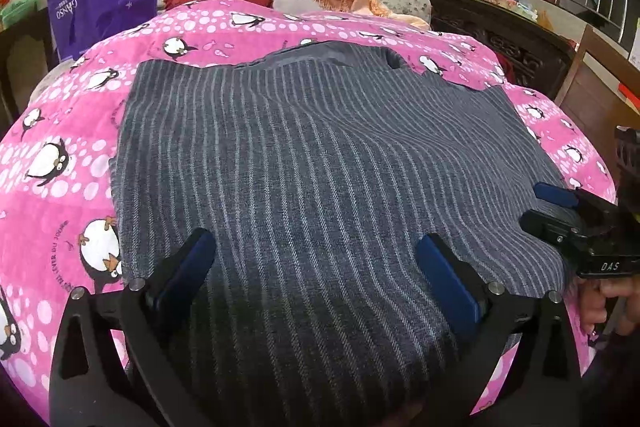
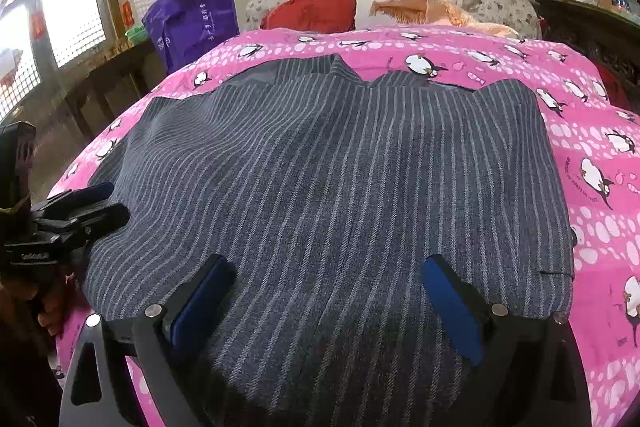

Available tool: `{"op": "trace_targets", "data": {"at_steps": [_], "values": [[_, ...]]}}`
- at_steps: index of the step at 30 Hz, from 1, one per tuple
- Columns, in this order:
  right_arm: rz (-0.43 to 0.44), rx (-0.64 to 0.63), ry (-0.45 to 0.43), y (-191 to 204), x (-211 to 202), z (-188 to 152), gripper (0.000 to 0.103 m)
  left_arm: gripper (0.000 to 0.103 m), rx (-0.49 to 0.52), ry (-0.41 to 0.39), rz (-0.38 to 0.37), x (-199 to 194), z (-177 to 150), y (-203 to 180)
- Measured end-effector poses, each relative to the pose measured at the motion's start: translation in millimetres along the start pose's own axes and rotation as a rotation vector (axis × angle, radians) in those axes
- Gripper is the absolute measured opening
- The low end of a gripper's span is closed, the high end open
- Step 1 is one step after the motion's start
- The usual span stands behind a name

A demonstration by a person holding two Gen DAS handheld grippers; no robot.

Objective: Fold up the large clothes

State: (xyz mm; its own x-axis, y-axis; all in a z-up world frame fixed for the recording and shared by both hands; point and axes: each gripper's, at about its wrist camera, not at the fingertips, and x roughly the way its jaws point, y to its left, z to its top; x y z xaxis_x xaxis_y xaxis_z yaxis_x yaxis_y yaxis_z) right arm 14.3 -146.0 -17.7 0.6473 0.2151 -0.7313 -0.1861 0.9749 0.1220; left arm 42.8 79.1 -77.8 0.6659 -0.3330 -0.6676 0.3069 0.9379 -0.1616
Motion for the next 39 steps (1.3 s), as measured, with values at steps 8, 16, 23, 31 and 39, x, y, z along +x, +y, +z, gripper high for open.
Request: {"op": "trace_targets", "data": {"at_steps": [8,16,23,31,39], "values": [[0.000,0.001,-0.001,0.2,-0.4,-0.3,0.098,0.102,-0.161,-0.168,0.024,-63.6,16.4,36.8],[0.001,0.001,-0.003,0.2,-0.4,0.2,0.098,0.102,-0.496,0.030,-0.152,-18.7,13.5,118.2],[0.002,0.002,-0.005,0.4,-0.7,0.5,0.098,0.101,-0.522,0.108,-0.315,10.8,37.9,127.4],[0.003,0.004,-0.006,0.8,-1.0,0.9,0.099,0.101,-0.548,0.227,-0.455,12.2,43.9,132.4],[0.005,0.006,-0.009,0.5,-1.4,1.1,0.099,0.090,-0.431,0.251,-0.485,28.6,67.6,123.0]]}}
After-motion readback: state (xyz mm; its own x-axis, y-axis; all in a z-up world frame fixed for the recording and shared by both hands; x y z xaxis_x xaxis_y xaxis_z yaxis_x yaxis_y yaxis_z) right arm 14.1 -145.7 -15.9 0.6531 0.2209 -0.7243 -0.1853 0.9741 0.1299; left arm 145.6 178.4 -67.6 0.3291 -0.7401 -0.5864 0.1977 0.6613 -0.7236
